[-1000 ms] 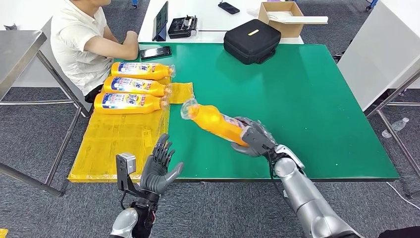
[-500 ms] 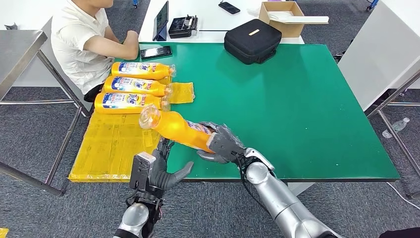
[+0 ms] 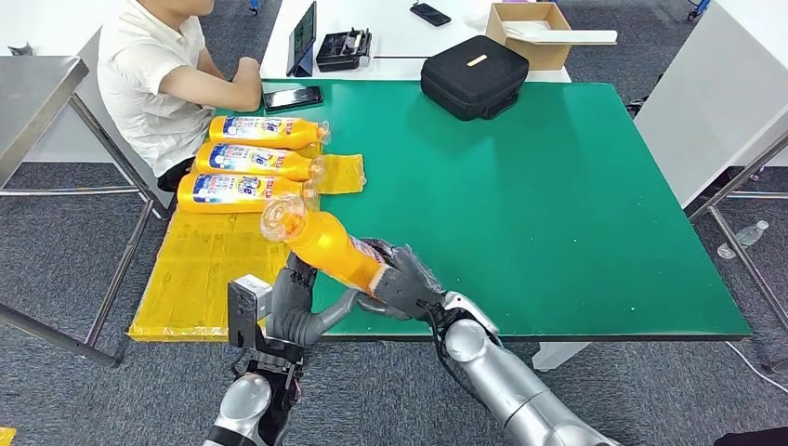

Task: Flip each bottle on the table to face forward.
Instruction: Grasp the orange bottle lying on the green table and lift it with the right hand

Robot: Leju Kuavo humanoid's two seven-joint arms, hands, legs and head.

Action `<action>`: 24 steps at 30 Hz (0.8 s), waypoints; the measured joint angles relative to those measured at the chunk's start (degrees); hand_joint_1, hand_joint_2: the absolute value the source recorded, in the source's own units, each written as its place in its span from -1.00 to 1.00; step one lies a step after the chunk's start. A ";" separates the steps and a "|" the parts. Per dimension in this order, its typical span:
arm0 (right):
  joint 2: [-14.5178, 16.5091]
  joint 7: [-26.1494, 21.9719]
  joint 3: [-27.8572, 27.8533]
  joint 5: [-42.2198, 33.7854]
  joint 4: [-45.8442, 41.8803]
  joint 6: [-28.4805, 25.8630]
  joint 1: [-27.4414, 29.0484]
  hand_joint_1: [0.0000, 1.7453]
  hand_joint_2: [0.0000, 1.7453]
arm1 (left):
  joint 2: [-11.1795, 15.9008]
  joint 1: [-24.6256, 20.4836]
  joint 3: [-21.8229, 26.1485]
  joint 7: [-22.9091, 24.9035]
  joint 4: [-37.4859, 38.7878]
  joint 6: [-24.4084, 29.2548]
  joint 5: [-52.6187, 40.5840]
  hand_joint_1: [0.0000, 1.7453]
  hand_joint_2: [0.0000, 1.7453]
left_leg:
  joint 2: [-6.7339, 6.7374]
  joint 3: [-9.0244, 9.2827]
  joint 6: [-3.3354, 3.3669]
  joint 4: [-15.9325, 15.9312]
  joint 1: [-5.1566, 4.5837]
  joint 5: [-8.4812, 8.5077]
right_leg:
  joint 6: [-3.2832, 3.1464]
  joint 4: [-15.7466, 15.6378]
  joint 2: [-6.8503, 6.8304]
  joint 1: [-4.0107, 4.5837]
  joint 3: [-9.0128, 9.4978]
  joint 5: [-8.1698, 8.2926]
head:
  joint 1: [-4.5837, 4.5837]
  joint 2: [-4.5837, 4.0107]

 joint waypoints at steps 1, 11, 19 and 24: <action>0.14 -0.14 0.15 0.12 -0.37 -0.17 0.31 1.00 1.00 | 0.02 0.03 -0.14 0.03 -0.34 -0.19 0.39 -1.00 1.00 | 0.00 0.00 0.00 0.00 0.00 0.00 | 0.00 0.00 0.00 0.00 0.00 0.00 | 0.00 0.00; 0.76 -0.42 1.78 0.97 -3.37 -1.00 2.96 1.00 1.00 | 0.09 0.05 -0.73 0.46 -1.39 -0.23 1.60 -1.00 1.00 | -0.01 -0.01 0.00 0.00 0.00 0.00 | 0.00 0.00 0.00 -0.01 0.00 -0.01 | 0.01 0.00; 1.16 -0.68 2.04 0.47 -4.48 -0.52 3.34 1.00 1.00 | 0.15 -0.06 -0.73 1.29 -1.02 -1.07 7.10 0.68 1.00 | -0.01 -0.01 0.00 0.00 0.00 0.00 | 0.00 0.00 -0.01 0.00 0.00 0.00 | 0.01 0.00; 1.14 -0.79 1.92 -0.53 -4.52 -0.56 3.47 0.68 1.00 | 0.15 -0.14 -0.73 0.99 -0.72 -1.39 7.50 1.00 1.00 | -0.01 0.00 0.00 0.00 0.00 0.00 | 0.00 0.00 0.00 0.00 -0.01 -0.01 | 0.01 0.00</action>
